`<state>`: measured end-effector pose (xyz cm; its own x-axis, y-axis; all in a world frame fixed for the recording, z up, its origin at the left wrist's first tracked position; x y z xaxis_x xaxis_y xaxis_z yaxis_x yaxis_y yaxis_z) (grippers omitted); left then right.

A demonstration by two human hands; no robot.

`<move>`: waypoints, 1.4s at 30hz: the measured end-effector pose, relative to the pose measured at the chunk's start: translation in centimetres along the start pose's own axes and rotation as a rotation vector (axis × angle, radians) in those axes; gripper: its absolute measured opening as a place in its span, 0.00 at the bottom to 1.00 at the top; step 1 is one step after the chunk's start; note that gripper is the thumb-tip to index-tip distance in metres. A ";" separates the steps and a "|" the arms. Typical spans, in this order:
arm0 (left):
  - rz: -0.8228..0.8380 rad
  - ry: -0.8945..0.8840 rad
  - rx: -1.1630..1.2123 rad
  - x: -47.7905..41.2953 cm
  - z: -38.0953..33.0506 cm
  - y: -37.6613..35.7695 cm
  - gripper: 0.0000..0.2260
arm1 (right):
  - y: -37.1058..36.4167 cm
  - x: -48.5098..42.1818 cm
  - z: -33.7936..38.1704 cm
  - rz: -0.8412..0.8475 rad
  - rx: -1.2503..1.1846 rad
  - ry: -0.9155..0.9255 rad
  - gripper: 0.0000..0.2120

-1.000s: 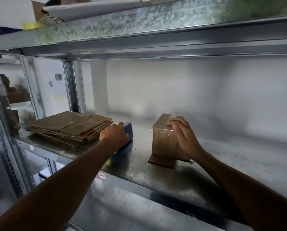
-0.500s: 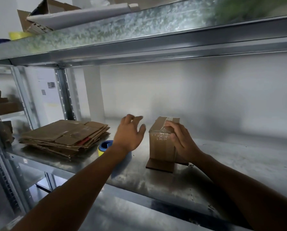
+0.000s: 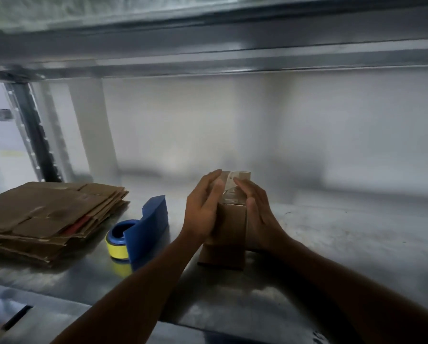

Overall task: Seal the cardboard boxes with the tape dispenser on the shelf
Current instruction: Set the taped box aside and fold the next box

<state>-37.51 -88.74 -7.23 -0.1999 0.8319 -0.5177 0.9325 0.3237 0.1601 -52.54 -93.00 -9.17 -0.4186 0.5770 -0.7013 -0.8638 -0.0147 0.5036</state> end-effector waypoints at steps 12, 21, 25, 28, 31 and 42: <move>0.045 -0.043 -0.096 -1.0 2.2 -0.6 0.31 | -0.2 0.2 -1.7 0.044 -0.096 -0.151 0.24; 0.155 -0.411 -0.787 0.4 -1.5 -0.4 0.30 | 3.8 0.0 -3.8 0.241 0.249 -0.151 0.30; 0.117 -0.258 -0.891 0.4 -1.2 -1.1 0.35 | 7.1 0.0 -4.2 0.129 0.238 -0.236 0.30; 0.130 -0.192 -0.923 0.1 -1.4 -2.1 0.33 | 8.1 -0.2 -4.0 0.072 0.237 -0.310 0.31; 0.075 -0.154 -0.773 0.3 -1.3 -1.6 0.28 | 7.6 0.2 -3.9 0.074 0.164 -0.365 0.30; -0.117 0.471 0.372 -0.2 6.1 1.5 0.18 | 7.9 0.3 -1.1 -0.329 -0.034 -0.278 0.31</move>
<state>-34.25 -91.20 -12.01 -0.3396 0.9377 -0.0734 0.9218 0.3163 -0.2240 -59.79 -93.83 -5.95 -0.0320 0.7536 -0.6566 -0.9493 0.1826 0.2558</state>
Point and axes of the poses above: each hand's wrist, its own x-axis away from the middle knuckle, its own y-axis out of the back of the hand, z = x × y, the point moved 8 cm from there along -x, towards the middle knuckle, and after that the axes turned 5 degrees about z, right-handed, at the moved point
